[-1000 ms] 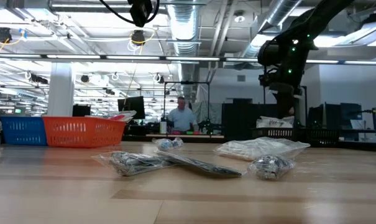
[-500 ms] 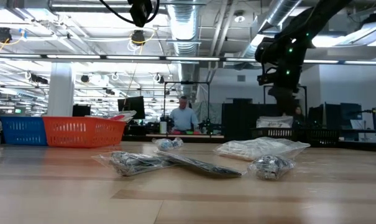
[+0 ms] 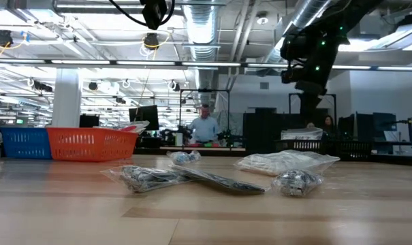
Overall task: Pick & Place Travel size toiletries
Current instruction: Put the cotton pack into the left black bin
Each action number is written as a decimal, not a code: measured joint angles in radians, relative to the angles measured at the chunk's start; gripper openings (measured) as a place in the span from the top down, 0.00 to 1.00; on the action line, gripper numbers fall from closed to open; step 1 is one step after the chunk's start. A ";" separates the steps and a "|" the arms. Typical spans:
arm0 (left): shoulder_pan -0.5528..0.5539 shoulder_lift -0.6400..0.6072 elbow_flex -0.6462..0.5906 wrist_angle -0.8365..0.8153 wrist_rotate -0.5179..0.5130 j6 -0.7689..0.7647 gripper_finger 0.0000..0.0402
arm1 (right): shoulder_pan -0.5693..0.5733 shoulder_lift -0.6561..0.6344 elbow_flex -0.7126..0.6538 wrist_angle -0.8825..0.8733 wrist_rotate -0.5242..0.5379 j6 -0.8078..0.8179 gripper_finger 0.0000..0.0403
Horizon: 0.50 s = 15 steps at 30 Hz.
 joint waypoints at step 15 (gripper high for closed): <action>-0.011 0.000 0.000 0.009 0.002 0.000 0.88 | -0.088 0.005 -0.160 0.133 0.039 0.039 1.00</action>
